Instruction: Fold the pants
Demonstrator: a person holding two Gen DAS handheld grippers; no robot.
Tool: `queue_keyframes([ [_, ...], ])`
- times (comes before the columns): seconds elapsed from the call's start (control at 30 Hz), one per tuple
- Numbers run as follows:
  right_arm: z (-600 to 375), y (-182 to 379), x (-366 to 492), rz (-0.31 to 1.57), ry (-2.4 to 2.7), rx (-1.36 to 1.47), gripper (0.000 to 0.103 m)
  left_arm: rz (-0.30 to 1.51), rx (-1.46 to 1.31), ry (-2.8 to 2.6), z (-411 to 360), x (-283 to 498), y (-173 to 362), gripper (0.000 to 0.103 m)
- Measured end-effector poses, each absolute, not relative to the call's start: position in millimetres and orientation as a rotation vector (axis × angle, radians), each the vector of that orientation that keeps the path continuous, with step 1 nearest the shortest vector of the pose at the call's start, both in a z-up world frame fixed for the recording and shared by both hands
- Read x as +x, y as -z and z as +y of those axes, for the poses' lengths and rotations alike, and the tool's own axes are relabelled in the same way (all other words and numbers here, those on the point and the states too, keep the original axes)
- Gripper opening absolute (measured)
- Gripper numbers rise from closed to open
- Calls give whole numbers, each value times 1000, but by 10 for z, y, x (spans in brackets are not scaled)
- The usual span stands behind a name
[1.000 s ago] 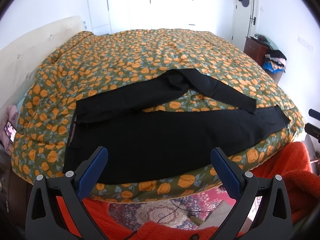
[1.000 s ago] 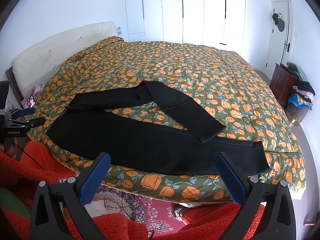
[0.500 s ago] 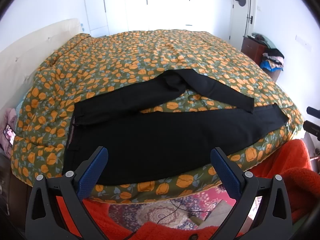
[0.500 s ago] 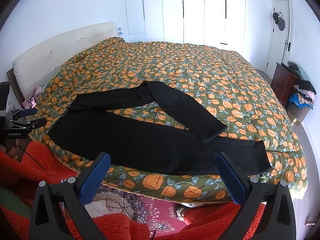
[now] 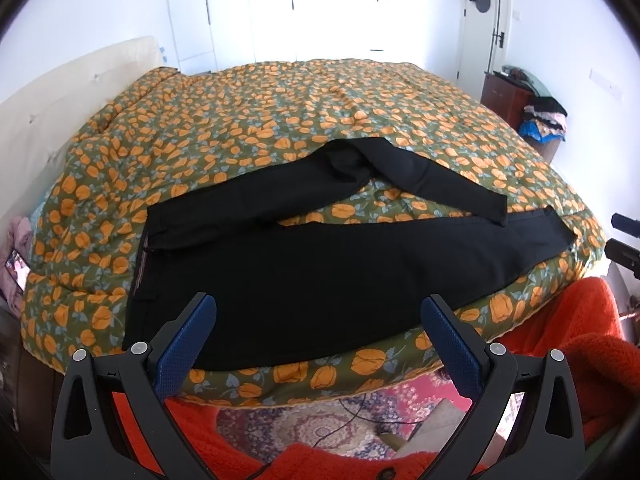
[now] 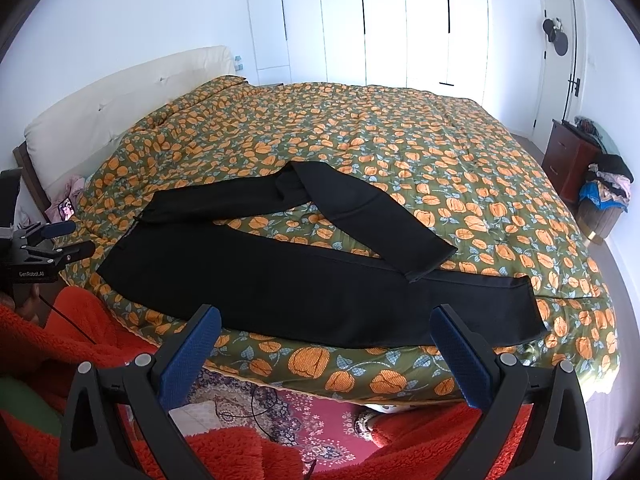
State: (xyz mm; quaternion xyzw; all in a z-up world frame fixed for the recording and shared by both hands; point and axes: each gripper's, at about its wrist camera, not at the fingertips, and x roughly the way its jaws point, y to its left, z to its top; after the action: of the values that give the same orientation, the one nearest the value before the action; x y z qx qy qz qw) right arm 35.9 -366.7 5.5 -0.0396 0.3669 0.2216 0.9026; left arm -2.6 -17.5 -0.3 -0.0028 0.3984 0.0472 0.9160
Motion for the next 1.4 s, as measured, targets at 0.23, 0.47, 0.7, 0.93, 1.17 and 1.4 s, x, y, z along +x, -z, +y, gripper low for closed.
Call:
queue_keyframes([
  [0.23,-3680,-46,335,758,-462,-81,103,829,-12,-94,-171,-4,30,102],
  [0.47,-3728,-36,347,767,-455,-62,103,831,-3,-89,-197,6,23,102],
  [0.7,-3735,-3,362,779,-458,-53,103,840,7,-96,-195,20,38,102],
  [0.93,-3716,4,377,777,-458,-58,103,846,12,-103,-180,39,54,102],
  [1.17,-3713,30,389,787,-466,-44,103,849,12,-106,-163,37,58,102],
  [1.4,-3705,38,383,786,-469,-47,103,850,12,-106,-163,40,58,102],
])
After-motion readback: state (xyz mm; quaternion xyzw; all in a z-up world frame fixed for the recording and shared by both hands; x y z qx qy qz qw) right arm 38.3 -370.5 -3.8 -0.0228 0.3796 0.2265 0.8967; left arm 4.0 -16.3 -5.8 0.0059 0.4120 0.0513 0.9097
